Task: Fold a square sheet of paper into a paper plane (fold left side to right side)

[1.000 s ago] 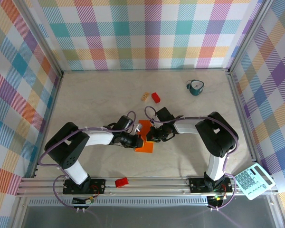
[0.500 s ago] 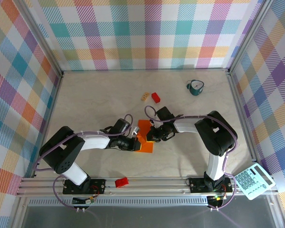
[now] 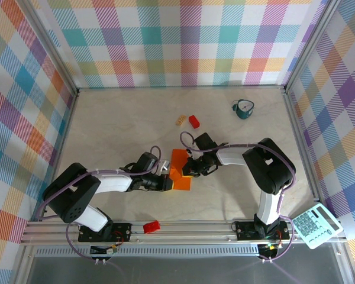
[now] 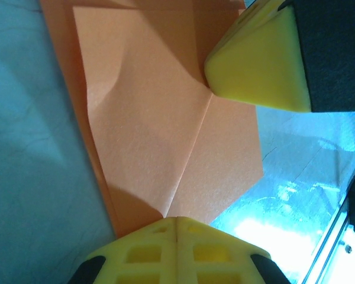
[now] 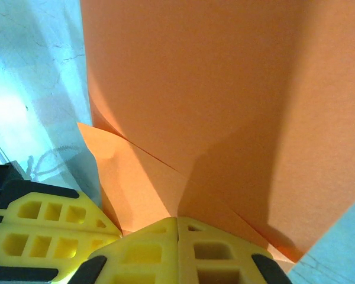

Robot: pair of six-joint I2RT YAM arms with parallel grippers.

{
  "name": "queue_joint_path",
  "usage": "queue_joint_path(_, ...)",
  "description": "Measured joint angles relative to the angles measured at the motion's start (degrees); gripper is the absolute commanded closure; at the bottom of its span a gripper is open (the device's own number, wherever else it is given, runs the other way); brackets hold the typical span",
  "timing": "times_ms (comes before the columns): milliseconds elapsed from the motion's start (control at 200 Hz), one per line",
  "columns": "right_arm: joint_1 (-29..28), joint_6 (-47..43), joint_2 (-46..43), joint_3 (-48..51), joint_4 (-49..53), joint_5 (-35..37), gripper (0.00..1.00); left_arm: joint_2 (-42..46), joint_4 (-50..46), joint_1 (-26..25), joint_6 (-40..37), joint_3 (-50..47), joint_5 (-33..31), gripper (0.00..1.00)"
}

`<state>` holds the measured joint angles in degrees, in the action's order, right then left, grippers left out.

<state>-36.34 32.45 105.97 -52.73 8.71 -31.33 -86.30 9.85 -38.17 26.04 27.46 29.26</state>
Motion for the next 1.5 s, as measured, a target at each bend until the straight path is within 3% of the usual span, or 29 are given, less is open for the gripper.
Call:
queue_joint_path(220,0.0,-0.2,0.0,-0.2,0.2,0.0,1.00,1.9,-0.3,0.0,0.4,-1.5,-0.7,1.00)
queue_joint_path(325,0.1,-0.2,-0.1,-0.2,0.2,-0.1,1.00,3.3,-2.4,0.1,0.5,-1.5,-1.5,0.89)
queue_joint_path(390,0.3,-0.2,-0.4,-0.1,0.3,0.0,0.93,4.7,-4.2,0.3,0.4,-1.5,-2.1,0.77)
queue_joint_path(600,1.1,-0.2,-4.2,0.5,1.6,1.6,0.62,10.7,-7.4,1.6,0.2,-0.2,-5.0,0.59)
queue_joint_path(835,3.2,-0.1,-14.0,3.5,0.8,4.9,0.30,10.2,-6.5,3.1,-0.5,2.6,-7.4,0.55)
queue_joint_path(1020,6.0,2.1,-20.5,9.9,-2.7,7.0,0.07,3.0,-4.5,3.6,-1.9,6.6,-7.5,0.55)
queue_joint_path(1170,7.0,3.4,-22.4,12.9,-5.1,7.3,0.00,-2.3,-3.1,3.7,-3.2,9.8,-7.4,0.56)
queue_joint_path(1340,7.1,4.2,-22.4,13.9,-7.1,6.5,0.01,-6.1,-1.5,3.8,-4.1,11.4,-6.7,0.70)
queue_joint_path(1500,7.1,4.9,-21.3,14.2,-9.7,4.4,0.01,-7.1,-0.5,3.8,-4.4,11.6,-6.2,0.91)
